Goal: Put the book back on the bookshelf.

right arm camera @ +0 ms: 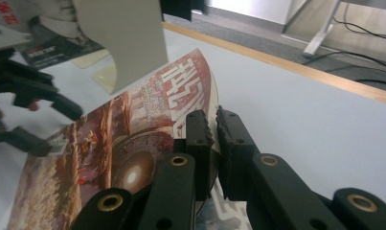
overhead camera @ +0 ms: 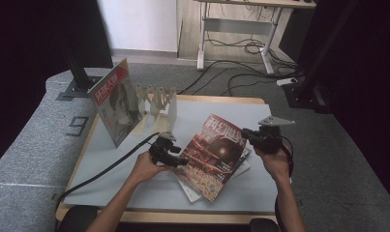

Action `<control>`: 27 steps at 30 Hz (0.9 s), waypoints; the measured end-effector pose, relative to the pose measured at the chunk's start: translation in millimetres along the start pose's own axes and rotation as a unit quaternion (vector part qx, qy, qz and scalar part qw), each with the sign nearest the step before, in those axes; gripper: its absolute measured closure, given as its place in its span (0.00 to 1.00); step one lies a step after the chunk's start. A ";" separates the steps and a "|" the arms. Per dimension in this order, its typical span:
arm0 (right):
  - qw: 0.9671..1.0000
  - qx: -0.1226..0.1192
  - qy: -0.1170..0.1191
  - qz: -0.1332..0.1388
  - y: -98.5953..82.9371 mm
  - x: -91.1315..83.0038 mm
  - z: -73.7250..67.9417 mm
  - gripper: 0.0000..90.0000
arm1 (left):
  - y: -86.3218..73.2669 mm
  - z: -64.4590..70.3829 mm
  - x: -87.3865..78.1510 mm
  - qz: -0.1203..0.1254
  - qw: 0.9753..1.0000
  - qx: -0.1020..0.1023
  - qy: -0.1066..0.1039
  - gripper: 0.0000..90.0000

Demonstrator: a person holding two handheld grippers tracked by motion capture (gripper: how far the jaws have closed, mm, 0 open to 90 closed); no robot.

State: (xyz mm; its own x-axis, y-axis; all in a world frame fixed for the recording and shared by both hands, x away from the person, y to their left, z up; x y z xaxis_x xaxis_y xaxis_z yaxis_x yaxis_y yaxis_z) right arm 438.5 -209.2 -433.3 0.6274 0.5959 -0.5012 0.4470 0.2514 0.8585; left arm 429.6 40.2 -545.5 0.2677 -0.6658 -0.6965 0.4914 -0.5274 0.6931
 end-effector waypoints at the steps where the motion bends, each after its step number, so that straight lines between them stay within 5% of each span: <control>1: 1.000 -0.002 0.004 0.001 1.0 0.6 -2.6 0.92 | 0.0 -1.1 0.0 -0.001 1.000 0.000 0.000 0.32; 16: 0.998 -0.042 0.037 0.007 22.6 7.3 -40.4 0.93 | 6.0 -1.3 0.3 0.018 0.999 -0.022 -0.038 0.33; 27: 0.997 -0.050 0.054 0.018 29.5 7.0 -50.2 0.93 | 13.3 -0.8 1.7 0.019 0.998 -0.028 -0.059 0.34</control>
State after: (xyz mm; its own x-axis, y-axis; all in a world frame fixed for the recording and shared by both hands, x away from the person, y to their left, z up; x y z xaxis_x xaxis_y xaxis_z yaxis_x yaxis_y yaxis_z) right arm 424.0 -159.2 -406.1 0.5674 0.6825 -0.4607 0.3568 0.3005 0.8845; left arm 437.3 32.5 -537.5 0.1886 -0.7444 -0.6406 0.5297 -0.4721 0.7046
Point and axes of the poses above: each handheld gripper's, and its own axes: x roughly forward along the jaws, y roughly out of its top, z roughly to its right, the point moved 9 cm from there along x, roughly forward along the jaws, and after that the axes turned 6 degrees about y, right-handed, at the moved point
